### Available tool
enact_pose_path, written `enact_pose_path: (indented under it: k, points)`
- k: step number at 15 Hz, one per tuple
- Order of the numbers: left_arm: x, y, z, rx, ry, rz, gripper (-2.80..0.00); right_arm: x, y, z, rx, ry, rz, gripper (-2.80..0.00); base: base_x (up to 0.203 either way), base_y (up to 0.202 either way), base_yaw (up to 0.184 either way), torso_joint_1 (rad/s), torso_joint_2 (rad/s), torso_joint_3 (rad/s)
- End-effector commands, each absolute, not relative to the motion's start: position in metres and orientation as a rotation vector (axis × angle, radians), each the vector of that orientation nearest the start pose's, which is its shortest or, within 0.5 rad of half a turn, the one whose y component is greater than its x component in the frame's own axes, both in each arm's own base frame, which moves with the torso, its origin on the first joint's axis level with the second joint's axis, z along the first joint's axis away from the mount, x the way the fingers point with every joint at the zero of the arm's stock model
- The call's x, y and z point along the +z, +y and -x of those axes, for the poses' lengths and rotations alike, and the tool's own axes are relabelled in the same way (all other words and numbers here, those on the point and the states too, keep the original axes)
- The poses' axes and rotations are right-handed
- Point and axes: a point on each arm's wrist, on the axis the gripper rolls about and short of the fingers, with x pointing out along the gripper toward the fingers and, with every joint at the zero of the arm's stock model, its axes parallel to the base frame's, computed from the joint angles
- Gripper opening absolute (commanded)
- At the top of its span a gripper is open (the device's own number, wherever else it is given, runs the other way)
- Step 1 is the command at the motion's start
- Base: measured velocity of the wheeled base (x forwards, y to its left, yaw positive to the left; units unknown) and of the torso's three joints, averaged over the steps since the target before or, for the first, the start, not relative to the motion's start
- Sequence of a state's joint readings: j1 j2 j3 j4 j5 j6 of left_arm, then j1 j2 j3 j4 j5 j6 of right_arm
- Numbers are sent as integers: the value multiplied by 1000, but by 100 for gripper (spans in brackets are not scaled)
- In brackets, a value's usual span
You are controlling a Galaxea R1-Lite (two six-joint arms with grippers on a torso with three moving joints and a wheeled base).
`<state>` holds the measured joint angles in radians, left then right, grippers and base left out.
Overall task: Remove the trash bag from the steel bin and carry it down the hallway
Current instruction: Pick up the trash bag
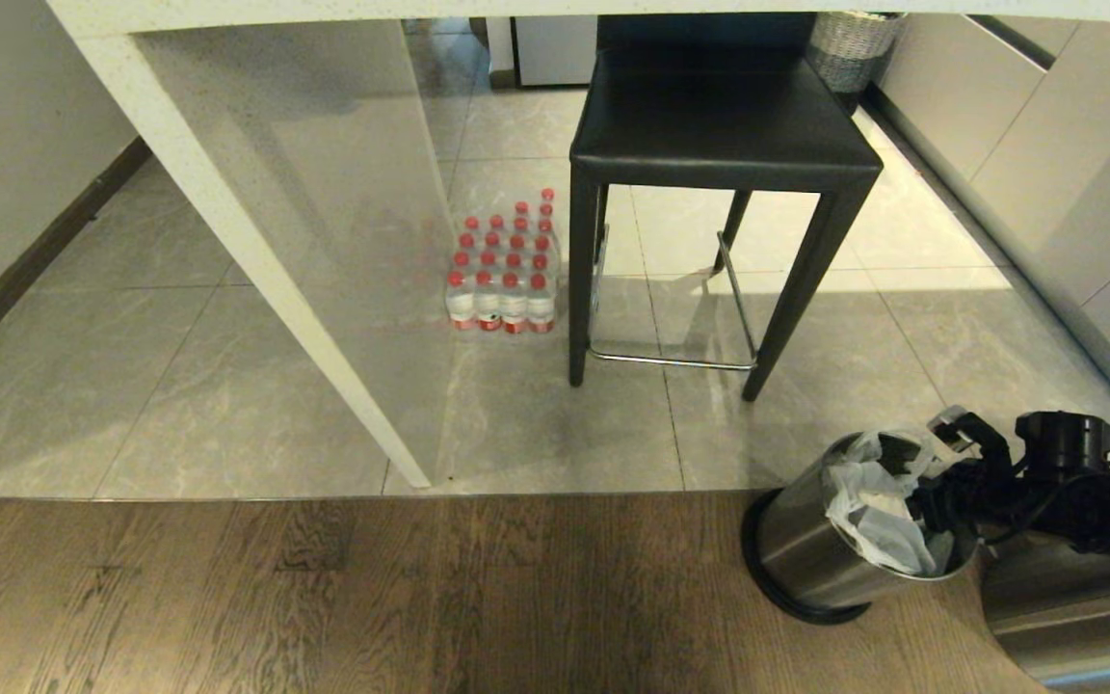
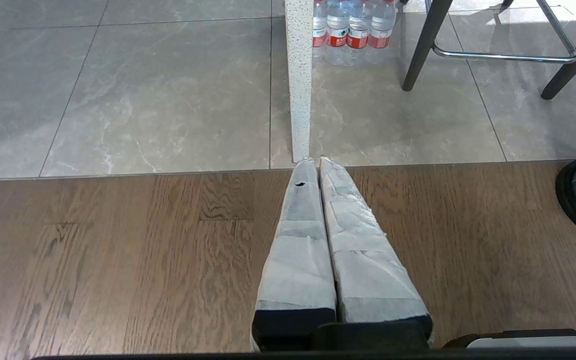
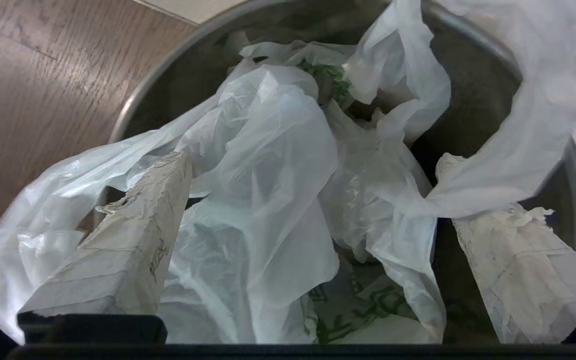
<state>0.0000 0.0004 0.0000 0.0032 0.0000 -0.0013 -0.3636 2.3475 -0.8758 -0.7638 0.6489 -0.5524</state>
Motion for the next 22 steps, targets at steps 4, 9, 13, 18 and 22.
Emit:
enact_pose_path:
  k: [4,9,13,18,22]
  points:
    - [75,0,23,0,3,2,-280,-24,-124,-363,433,519,189,0,0,0,0,0,0,0]
    - [75,0,23,0,3,2,-280,-28,-128,-372,422,509,192,0,0,0,0,0,0,0]
    - [75,0,23,0,3,2,-280,-32,-130,-373,420,514,186,0,0,0,0,0,0,0]
    - [75,0,23,0,3,2,-280,-30,-131,-373,417,507,192,-280,0,0,0,0,0,0]
    - [75,0,23,0,3,2,-280,-25,-131,-373,412,500,196,-280,0,0,0,0,0,0]
